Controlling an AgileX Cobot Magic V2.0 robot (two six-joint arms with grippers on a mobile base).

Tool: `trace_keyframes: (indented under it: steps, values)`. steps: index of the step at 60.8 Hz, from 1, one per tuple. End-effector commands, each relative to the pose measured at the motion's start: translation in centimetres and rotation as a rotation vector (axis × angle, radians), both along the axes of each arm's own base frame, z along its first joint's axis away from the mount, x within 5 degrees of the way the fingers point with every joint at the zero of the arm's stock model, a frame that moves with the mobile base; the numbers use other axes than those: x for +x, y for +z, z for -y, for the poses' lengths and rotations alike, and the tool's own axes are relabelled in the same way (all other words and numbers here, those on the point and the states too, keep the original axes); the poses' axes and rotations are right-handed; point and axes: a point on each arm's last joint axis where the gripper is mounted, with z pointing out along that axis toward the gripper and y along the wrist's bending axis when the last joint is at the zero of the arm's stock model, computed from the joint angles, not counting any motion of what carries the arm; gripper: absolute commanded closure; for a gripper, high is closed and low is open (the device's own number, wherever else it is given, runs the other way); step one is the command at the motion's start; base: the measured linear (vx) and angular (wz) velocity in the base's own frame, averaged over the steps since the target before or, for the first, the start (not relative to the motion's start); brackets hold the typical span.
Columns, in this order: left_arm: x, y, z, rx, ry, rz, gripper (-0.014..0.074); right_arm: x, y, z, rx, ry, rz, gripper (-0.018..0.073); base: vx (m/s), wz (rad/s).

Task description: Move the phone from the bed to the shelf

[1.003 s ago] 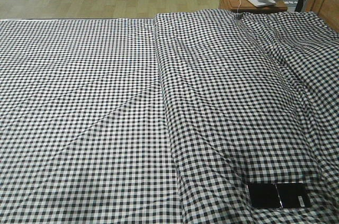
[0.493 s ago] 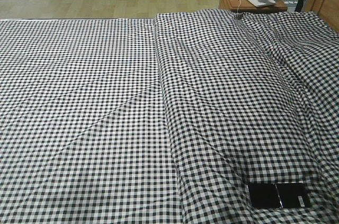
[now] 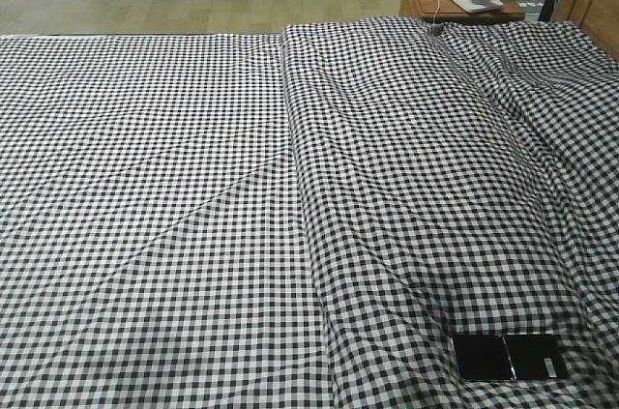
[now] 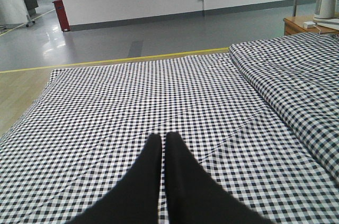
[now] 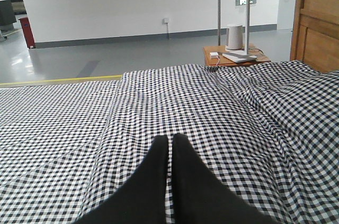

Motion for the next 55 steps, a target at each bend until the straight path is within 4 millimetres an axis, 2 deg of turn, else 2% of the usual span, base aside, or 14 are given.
trace_keyframes:
  steps: [1, 16, 26, 31, 37, 49, 55]
  values:
    - [-0.1, 1.5, 0.0, -0.007, 0.003, 0.102, 0.0595, -0.1, 0.7, 0.0, -0.009, -0.002, 0.091, 0.0564, 0.00, 0.00]
    - [-0.1, 1.5, 0.0, -0.007, 0.003, 0.102, 0.0595, -0.1, 1.0, 0.0, -0.015, -0.002, 0.127, 0.0564, 0.00, 0.00]
    - [-0.1, 1.5, 0.0, -0.007, 0.003, 0.102, 0.0595, -0.5, 3.2, 0.0, -0.051, -0.005, 0.359, 0.0564, 0.00, 0.00]
    - [-0.1, 1.5, 0.0, -0.007, 0.003, 0.102, 0.0595, -1.0, 4.9, 0.0, -0.059, -0.009, 0.495, 0.0564, 0.00, 0.00]
    - [-0.1, 1.5, 0.0, -0.007, 0.003, 0.102, 0.0595, -1.7, 7.1, 0.0, -0.064, -0.013, 0.574, 0.0564, 0.00, 0.00]
    - [-0.1, 1.5, 0.0, -0.007, 0.003, 0.102, 0.0595, -4.3, 13.8, 0.0, -0.114, -0.036, 0.745, 0.0564, 0.00, 0.00]
    - [-0.1, 1.5, 0.0, -0.007, 0.003, 0.102, 0.0595, -5.1, 17.0, 0.0, -0.121, -0.039, 0.742, 0.0564, 0.00, 0.00]
